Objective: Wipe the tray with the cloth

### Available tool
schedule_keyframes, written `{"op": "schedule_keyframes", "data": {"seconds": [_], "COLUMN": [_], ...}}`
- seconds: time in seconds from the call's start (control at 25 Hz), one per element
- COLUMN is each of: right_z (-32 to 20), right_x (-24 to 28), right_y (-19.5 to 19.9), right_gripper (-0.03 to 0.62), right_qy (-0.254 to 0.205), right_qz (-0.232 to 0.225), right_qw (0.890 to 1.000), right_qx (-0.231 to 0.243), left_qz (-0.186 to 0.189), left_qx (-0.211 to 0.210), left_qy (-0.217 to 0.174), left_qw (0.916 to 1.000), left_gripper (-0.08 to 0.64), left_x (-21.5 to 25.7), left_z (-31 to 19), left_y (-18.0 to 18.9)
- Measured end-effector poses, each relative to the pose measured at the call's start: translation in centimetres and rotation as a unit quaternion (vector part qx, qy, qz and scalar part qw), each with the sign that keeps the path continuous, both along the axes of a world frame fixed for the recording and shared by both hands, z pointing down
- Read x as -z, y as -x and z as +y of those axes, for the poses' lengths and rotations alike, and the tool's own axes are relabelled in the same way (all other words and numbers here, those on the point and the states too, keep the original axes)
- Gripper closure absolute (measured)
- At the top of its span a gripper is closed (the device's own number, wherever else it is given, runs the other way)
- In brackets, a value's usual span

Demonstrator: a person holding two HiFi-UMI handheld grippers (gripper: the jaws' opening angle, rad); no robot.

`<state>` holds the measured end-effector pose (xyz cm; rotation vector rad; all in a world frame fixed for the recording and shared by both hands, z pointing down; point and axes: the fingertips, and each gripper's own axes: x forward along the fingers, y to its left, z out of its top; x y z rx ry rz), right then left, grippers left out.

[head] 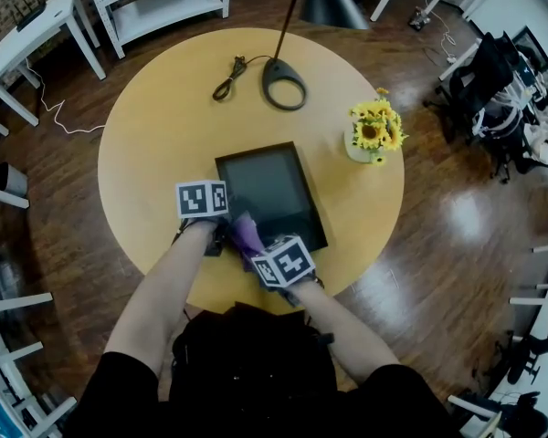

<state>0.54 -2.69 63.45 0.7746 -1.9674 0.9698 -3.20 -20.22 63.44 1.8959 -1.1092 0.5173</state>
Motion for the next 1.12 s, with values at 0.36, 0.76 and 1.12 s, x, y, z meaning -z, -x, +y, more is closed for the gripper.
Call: {"op": "schedule_keyframes", "data": {"seconds": [0.36,0.76,1.12], "right_z": [0.3,-1.5,-3.1], "right_x": [-0.4,-1.1,-0.8], "right_y": [-3.8,-15.4,-16.1], "right_gripper": [0.488,0.488,0.488], "right_qy": [-0.005,-0.066,-0.099], "right_qz": [0.02,0.13,0.146], "right_qw": [1.0,0.989,0.983], "right_qx": [0.006,-0.023,0.052], "left_qz": [0.003,-0.007,-0.007], "left_qx": [-0.002,0.001,0.048], "left_qy": [0.002,0.013,0.017], "left_qw": [1.0,0.9999,0.9987], "left_gripper": [0.469,0.443,0.443], "left_x": [0.0,-0.7,-0.4], "left_z": [-0.1,-0.2,0.3], "left_y": [0.0,0.4,1.3]}}
